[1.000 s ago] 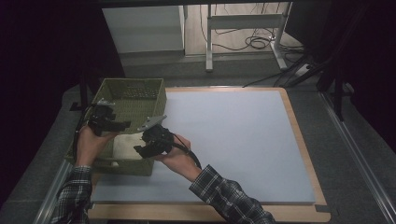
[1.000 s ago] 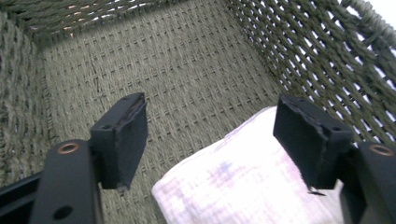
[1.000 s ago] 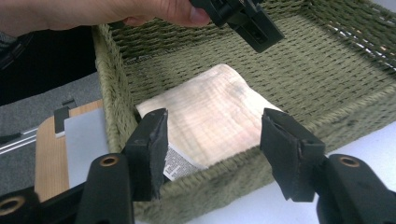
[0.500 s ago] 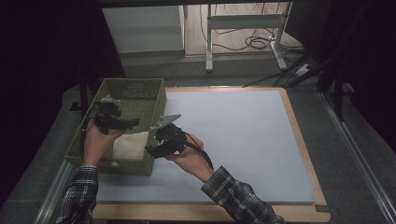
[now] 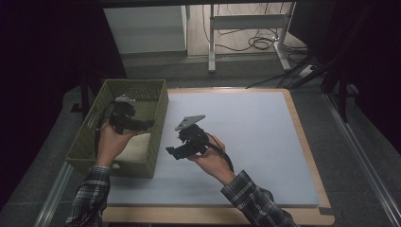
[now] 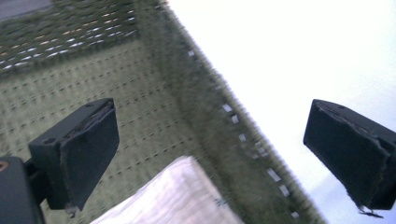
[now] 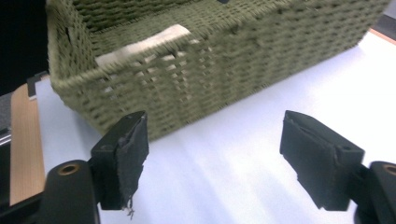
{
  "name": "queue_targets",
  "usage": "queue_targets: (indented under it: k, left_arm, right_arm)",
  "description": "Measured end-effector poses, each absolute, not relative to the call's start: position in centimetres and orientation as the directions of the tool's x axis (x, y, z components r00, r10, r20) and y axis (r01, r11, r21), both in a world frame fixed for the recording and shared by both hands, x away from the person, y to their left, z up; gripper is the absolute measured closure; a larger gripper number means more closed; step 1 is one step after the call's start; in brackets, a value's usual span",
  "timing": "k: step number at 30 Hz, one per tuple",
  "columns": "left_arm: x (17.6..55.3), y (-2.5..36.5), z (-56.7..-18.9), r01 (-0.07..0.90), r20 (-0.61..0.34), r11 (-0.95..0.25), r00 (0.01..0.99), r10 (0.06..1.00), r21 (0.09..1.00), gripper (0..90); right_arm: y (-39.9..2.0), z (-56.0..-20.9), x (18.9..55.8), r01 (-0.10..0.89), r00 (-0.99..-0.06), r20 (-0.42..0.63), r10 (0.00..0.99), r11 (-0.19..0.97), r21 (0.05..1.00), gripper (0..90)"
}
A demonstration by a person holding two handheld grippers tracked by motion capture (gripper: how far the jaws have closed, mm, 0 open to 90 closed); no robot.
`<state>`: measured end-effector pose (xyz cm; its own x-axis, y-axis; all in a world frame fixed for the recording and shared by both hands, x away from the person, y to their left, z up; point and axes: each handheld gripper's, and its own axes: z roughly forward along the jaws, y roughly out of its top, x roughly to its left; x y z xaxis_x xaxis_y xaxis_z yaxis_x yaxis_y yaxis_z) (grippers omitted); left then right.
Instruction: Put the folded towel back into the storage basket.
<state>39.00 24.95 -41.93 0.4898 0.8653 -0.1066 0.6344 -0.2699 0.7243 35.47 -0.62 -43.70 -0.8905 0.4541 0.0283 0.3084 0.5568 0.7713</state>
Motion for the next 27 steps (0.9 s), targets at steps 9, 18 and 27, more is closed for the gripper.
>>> queue_targets:
  k: [9, 18, 27]
  left_arm:
    - [39.1, 22.1, -41.7, 0.613, -0.092, -0.297, 0.521, 0.849, 0.733, 1.6]
    - [39.3, 19.2, -41.7, 0.587, -0.089, -0.312, 0.553, 0.828, 0.747, 1.0]
    - [39.6, 16.7, -42.0, 0.561, -0.066, -0.336, 0.576, 0.815, 0.757, 0.4]
  right_arm:
    - [-3.2, -44.0, 35.4, 0.295, -0.89, 0.003, 0.455, 0.571, 0.766, 17.0]
    - [-6.0, -44.1, 35.4, 0.305, -0.878, 0.001, 0.478, 0.558, 0.772, 15.8]
    - [-8.8, -44.2, 35.4, 0.321, -0.862, -0.004, 0.507, 0.551, 0.77, 15.6]
